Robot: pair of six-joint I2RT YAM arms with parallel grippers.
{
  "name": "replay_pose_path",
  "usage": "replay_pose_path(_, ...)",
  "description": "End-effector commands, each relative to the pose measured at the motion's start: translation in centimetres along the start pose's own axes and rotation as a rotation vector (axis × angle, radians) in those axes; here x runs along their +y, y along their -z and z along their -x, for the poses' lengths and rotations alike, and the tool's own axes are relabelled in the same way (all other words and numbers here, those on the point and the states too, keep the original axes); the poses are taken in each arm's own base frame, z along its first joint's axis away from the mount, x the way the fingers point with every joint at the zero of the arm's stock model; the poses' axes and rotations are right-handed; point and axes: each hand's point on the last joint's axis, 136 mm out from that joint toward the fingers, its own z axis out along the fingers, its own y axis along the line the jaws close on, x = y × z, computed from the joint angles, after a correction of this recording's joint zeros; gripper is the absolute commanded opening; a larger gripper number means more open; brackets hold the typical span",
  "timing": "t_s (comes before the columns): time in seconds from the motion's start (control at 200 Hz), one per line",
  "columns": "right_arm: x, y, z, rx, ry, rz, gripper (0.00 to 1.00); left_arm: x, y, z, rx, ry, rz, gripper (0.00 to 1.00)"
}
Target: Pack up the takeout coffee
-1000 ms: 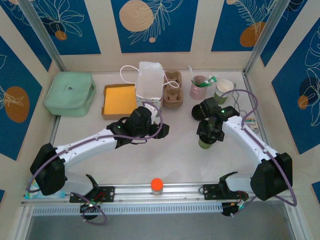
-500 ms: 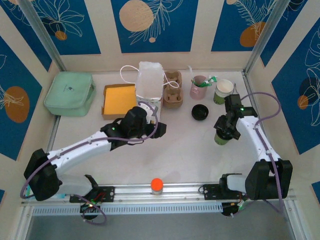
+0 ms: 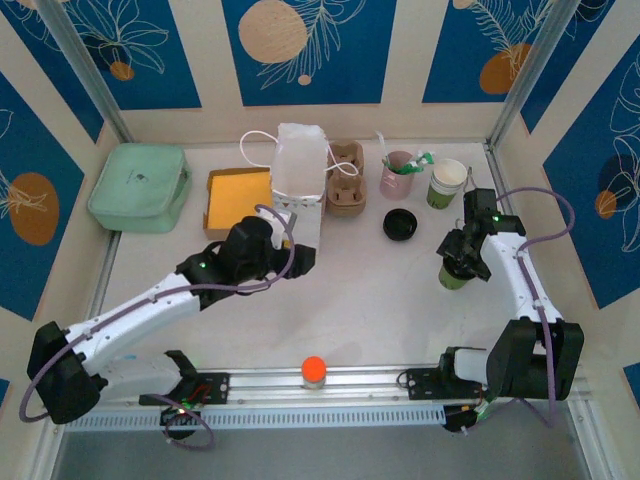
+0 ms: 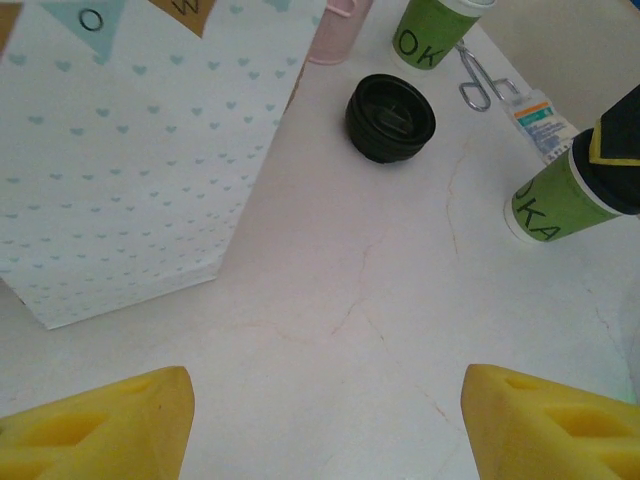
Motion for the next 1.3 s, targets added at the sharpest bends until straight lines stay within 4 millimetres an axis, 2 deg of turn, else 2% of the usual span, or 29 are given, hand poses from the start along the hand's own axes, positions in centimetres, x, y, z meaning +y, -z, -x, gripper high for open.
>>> replay_pose_path(0.0, -0.3, 0.1, -0.7, 0.020, 0.008, -0.002, 0.85, 1.1, 0.7, -0.1, -0.002, -0.015, 0.036, 0.71)
replay_pose_path(0.295, -0.4, 1.8, -0.2, -0.009, 0.003, 0.011, 0.93, 1.5, 1.5, 0.3, -0.017, -0.017, 0.052, 0.72)
replay_pose_path(0.515, 0.2, 4.0, 0.2, -0.039, 0.022, 0.039, 0.95, 2.3, 2.0, 0.4, -0.028, -0.016, 0.073, 0.72)
replay_pose_path(0.62, 1.2, 5.6, 0.4, -0.059, 0.054, 0.067, 0.94, 2.9, 2.3, 0.4, -0.033, -0.012, 0.088, 0.72)
replay_pose_path(0.695, 3.0, 7.2, 0.4, -0.081, 0.109, 0.110, 0.92, 3.5, 2.4, 0.3, -0.037, 0.001, 0.099, 0.72)
replay_pose_path(0.775, 5.8, 8.7, 0.0, -0.077, 0.181, 0.179, 0.92, 4.0, 2.6, 0.4, -0.050, 0.039, 0.087, 0.72)
replay_pose_path(0.815, 8.0, 9.8, -0.4, -0.064, 0.220, 0.270, 0.90, 4.3, 2.8, 0.4, -0.057, 0.065, 0.079, 0.72)
replay_pose_path(0.896, 11.8, 11.5, -0.9, -0.046, 0.271, 0.419, 0.85, 5.1, 3.2, 0.4, -0.075, 0.113, 0.072, 0.72)
replay_pose_path(0.976, 14.2, 12.6, -1.1, -0.037, 0.310, 0.486, 0.76, 6.3, 3.7, 0.2, -0.085, 0.154, 0.089, 0.72)
replay_pose_path(1.081, 17.4, 12.7, -1.2, 0.006, 0.341, 0.562, 0.67, 7.9, 4.7, -0.3, -0.104, 0.211, 0.118, 0.72)
replay_pose_path(1.296, 22.3, 10.7, -0.5, 0.061, 0.320, 0.669, 0.64, 10.5, 6.0, -1.9, -0.143, 0.359, 0.115, 0.72)
